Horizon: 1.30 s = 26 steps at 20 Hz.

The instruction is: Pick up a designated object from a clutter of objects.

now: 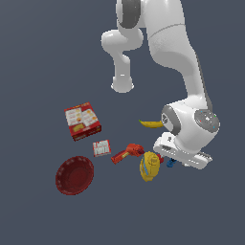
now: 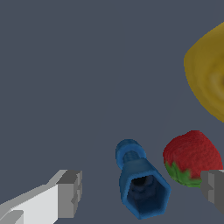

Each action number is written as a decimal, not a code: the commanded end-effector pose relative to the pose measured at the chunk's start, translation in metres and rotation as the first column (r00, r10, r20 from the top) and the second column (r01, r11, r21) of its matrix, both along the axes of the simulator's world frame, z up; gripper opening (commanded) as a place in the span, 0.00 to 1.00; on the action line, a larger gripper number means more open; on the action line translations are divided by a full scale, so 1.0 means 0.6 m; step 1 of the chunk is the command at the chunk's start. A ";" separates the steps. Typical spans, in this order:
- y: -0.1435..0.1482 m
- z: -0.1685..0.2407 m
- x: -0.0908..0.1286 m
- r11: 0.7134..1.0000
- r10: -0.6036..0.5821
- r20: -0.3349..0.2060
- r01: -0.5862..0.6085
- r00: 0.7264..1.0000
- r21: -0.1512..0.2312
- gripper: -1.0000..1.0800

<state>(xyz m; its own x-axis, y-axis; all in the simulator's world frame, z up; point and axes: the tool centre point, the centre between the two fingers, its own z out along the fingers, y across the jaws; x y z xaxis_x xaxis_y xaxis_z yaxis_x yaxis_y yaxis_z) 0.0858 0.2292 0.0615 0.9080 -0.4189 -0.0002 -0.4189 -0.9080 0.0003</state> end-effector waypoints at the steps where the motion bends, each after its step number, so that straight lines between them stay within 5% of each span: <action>1: 0.000 -0.019 -0.001 1.000 0.000 0.000 0.000 1.000 0.000 0.96; 7: 0.001 -0.031 0.002 1.000 -0.001 0.000 0.001 1.000 0.000 0.96; 8: 0.001 -0.031 0.002 1.000 -0.001 0.000 0.001 1.000 0.000 0.00; 26: -0.024 0.010 0.013 1.000 -0.001 0.017 0.001 1.000 0.006 0.00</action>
<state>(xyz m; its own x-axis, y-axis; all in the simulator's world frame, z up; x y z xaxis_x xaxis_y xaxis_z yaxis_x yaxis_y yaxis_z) 0.0926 0.2203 0.0623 0.9078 -0.4192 0.0120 -0.4190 -0.9079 -0.0117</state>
